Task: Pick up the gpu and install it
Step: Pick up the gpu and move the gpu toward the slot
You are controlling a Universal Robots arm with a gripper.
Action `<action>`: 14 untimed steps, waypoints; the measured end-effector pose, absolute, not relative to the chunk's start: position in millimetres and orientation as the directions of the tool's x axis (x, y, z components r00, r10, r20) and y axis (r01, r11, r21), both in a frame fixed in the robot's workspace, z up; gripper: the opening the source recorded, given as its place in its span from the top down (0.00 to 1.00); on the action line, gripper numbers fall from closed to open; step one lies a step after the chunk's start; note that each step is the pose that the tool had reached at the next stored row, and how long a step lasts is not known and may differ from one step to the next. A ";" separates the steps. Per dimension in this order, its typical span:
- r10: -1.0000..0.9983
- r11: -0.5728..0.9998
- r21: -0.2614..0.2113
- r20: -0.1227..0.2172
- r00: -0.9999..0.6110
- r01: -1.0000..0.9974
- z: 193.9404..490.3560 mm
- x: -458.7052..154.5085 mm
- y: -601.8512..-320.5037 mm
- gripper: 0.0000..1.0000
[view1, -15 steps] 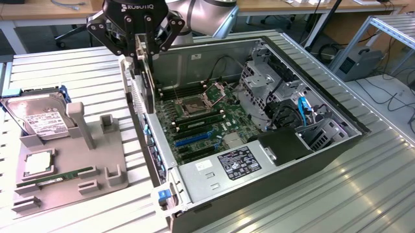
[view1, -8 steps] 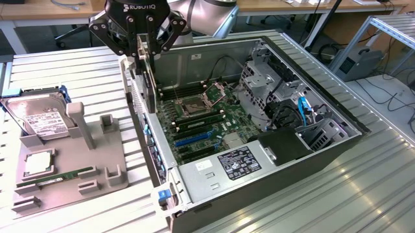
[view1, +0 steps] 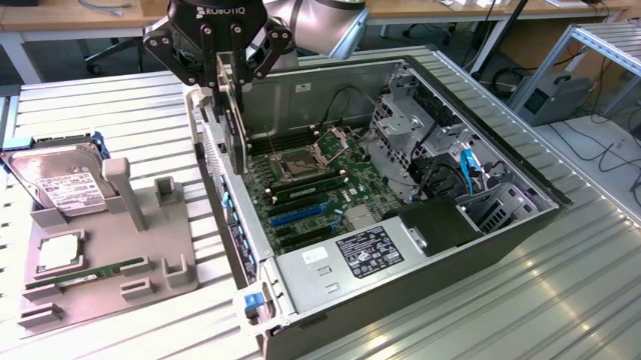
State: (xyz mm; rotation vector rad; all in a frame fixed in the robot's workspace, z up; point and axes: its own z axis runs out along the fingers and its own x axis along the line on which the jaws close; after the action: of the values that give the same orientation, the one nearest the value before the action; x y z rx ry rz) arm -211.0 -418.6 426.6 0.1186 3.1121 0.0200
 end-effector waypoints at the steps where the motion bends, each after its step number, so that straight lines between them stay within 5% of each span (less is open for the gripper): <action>1: 0.076 0.997 0.014 -0.027 -0.997 0.076 426.5 -210.5 -418.6 0.73; 14: 0.076 0.997 0.014 -0.027 -0.997 0.076 425.3 -201.7 -418.6 0.73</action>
State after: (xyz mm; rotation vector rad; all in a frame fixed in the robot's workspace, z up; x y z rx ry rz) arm -201.7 -418.6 425.3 0.1185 3.1120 0.0196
